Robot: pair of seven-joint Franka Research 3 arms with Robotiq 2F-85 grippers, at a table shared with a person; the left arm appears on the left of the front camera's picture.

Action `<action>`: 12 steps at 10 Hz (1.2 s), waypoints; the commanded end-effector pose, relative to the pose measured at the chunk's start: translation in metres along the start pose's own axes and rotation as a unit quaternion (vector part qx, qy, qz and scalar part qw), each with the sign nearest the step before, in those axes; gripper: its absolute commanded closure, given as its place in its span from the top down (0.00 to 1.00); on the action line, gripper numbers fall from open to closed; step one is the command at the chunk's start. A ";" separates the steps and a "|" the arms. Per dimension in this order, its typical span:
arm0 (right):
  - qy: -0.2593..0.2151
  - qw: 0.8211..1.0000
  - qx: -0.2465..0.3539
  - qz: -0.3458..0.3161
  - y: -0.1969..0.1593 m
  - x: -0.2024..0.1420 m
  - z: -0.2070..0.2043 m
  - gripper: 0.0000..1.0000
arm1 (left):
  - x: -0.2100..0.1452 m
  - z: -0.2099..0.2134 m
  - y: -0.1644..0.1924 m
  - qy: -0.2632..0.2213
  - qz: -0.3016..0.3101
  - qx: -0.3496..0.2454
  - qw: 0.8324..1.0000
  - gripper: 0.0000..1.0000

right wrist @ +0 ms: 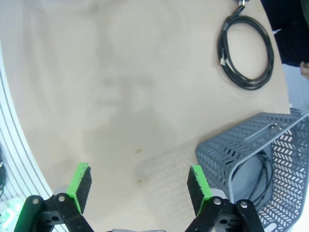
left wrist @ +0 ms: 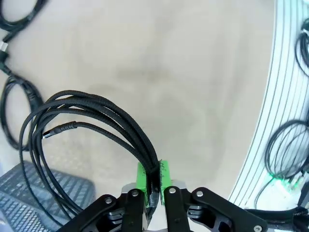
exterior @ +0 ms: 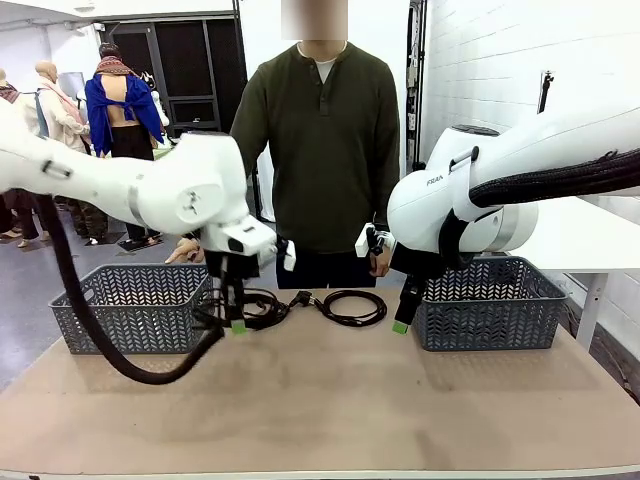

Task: Organize the cables according to human instructions.
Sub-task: Pick up a bundle of cables and place it in the basket indicated by the human.

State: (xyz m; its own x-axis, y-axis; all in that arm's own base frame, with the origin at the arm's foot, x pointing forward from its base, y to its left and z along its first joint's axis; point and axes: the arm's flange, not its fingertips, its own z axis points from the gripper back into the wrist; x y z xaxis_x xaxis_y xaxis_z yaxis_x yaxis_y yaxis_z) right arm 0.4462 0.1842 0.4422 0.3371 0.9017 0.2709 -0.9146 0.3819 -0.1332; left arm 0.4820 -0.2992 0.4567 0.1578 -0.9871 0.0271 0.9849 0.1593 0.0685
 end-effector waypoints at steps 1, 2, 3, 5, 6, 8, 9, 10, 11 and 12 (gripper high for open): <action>0.005 1.000 0.001 0.000 0.000 0.001 0.001 1.00 | -0.044 0.034 0.019 -0.020 -0.022 0.003 1.000 0.00; 0.005 1.000 0.001 0.000 0.000 0.001 0.001 1.00 | -0.063 0.052 0.034 -0.022 -0.029 0.004 0.999 0.00; 0.005 1.000 0.001 0.000 0.000 0.001 0.001 1.00 | -0.083 0.066 0.047 -0.015 -0.041 0.007 0.999 0.00; 0.005 1.000 0.001 0.000 0.000 0.001 0.001 1.00 | -0.122 0.077 0.066 -0.016 -0.077 0.012 0.997 0.00; 0.005 1.000 0.001 0.000 0.000 0.001 0.001 1.00 | -0.135 0.076 0.074 -0.013 -0.092 0.013 0.996 0.00; 0.005 1.000 0.001 0.000 0.000 0.001 0.001 1.00 | -0.154 0.068 0.090 -0.017 -0.102 0.010 0.995 0.00; 0.005 1.000 0.001 0.000 0.000 0.001 0.001 1.00 | -0.161 0.063 0.100 -0.016 -0.097 0.013 0.995 0.00; 0.005 1.000 0.001 0.000 0.000 0.001 0.001 1.00 | -0.169 0.056 0.109 -0.017 -0.083 0.013 0.996 0.00; 0.005 1.000 0.001 0.000 0.000 0.001 0.001 1.00 | -0.176 0.051 0.116 -0.015 -0.068 0.015 0.997 0.00; 0.005 1.000 0.001 0.000 0.000 0.001 0.001 1.00 | -0.183 0.045 0.122 -0.019 -0.066 0.011 0.998 0.00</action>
State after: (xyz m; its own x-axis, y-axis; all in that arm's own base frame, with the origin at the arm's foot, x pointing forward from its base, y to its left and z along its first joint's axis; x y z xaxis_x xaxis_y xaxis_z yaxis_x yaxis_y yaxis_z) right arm 0.4461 0.1844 0.4424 0.3366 0.9018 0.2712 -0.9147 0.3815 -0.1333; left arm 0.5619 -0.1029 0.5022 0.0211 -0.9993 0.0304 0.9961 0.0236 0.0850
